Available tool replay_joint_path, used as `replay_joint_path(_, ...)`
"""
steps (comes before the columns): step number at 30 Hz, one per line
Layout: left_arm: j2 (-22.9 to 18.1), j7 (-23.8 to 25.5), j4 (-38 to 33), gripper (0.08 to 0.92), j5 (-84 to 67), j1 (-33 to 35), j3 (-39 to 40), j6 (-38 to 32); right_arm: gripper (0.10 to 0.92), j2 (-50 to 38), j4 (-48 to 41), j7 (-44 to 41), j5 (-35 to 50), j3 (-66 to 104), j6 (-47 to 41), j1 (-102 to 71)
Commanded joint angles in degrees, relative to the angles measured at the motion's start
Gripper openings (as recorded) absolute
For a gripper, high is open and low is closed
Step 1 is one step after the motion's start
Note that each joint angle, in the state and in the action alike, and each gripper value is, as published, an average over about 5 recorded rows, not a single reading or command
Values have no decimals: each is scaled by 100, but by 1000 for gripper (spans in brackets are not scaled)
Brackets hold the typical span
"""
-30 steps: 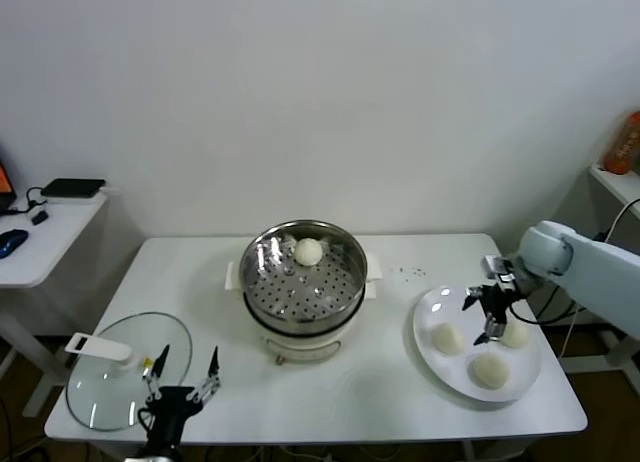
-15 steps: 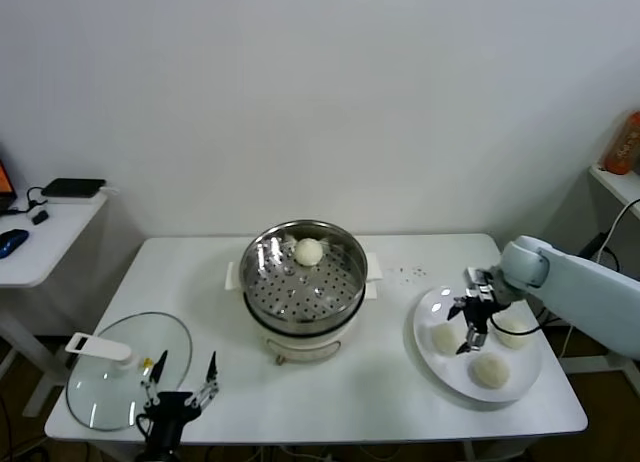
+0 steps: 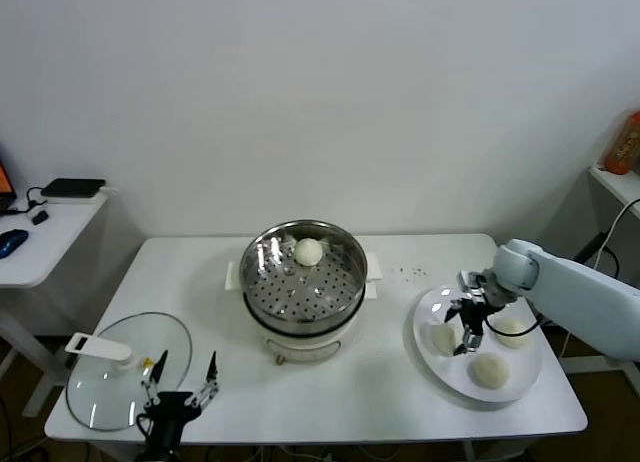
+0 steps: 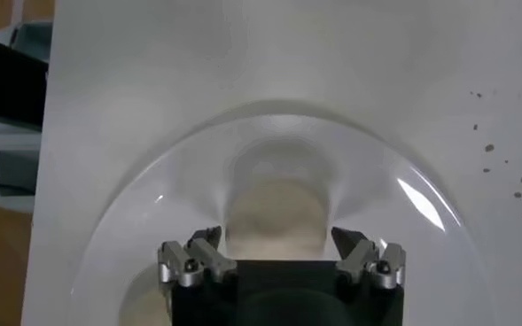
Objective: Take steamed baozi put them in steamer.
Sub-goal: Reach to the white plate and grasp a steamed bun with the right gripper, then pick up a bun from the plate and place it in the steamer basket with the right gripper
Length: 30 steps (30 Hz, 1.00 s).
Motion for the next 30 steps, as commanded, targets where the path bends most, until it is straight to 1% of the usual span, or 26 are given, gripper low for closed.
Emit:
replay_joint_path(1, -5, -5, -4, 823, 0, -2, 0, 10, 732, 60, -78, -35, -48, 37, 2, -38)
replay_joint_path(6, -7, -7, 2, 823, 0, 12, -8, 2, 656, 48, -62, -68, -21, 40, -3, -34)
replay_joint_path(10, -6, -6, 6, 823, -3, 4, -18, 2, 645, -34, 18, -74, 94, 20, -16, 63)
replay_joint_path(14, -2, -5, 10, 823, -3, -6, -23, 4, 645, -180, 198, -91, 449, -195, -62, 515)
replay_joint_path(17, 0, -6, 3, 823, -5, -12, -25, 12, 645, -281, 351, -110, 841, -504, -88, 1060)
replay_joint_path(23, -4, -10, -6, 823, 0, -58, 7, 59, 645, -298, 552, -115, 1937, -1390, -160, 2408)
replay_joint_path(30, 14, -4, 11, 823, 37, -88, 55, 84, 645, 155, 442, -123, 3138, -2107, -221, 3801)
